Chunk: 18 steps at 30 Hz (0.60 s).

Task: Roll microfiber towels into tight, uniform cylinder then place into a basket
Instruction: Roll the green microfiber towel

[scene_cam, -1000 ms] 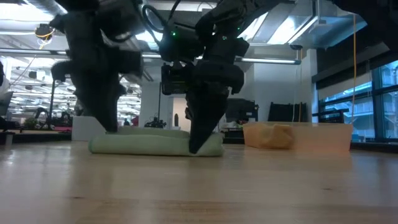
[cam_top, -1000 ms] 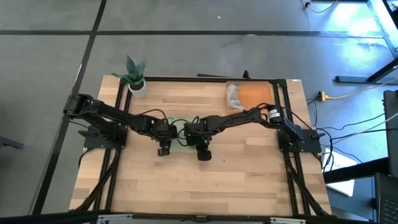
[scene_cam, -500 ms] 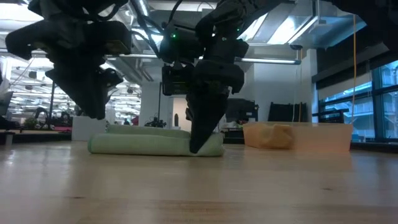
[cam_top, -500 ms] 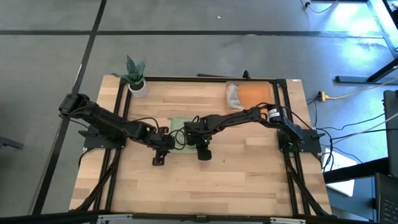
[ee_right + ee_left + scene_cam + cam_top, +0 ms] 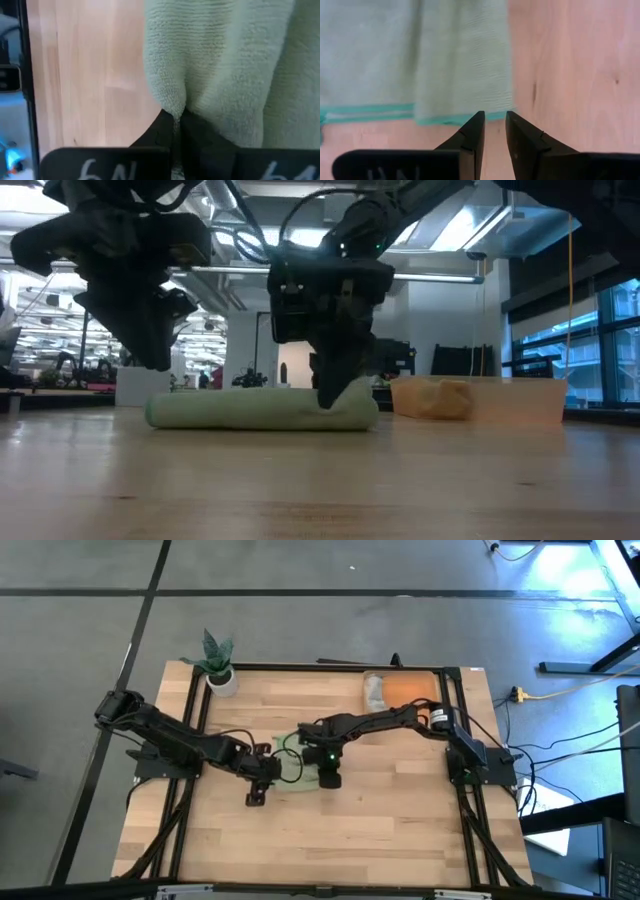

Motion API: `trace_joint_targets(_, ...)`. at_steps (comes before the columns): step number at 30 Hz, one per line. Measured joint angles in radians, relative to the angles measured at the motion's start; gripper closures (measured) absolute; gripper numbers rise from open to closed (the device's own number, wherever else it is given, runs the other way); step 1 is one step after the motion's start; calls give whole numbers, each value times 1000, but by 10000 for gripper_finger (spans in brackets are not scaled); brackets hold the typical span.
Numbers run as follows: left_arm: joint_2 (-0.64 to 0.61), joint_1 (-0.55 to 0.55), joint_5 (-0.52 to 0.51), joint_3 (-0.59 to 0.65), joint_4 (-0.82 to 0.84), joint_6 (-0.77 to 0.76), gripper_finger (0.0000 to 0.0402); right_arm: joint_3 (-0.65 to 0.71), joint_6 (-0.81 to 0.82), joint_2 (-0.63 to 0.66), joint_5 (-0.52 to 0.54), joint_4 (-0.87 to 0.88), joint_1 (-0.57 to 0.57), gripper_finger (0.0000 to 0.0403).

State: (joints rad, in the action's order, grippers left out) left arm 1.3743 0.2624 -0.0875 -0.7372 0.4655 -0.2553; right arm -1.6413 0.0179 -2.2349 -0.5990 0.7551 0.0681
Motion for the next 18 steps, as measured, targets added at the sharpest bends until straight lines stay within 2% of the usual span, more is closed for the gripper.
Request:
trace_joint_targets(6,0,41,-9,0,-29,4,333,-1,7,2,-48,5,34,391)
trace_joint_targets(12,0,76,-12,0,-54,2,333,-2,83,4,-188,10,74,391)
trace_joint_targets(18,47,93,-23,1,-137,4,333,-3,139,4,-257,7,126,391)
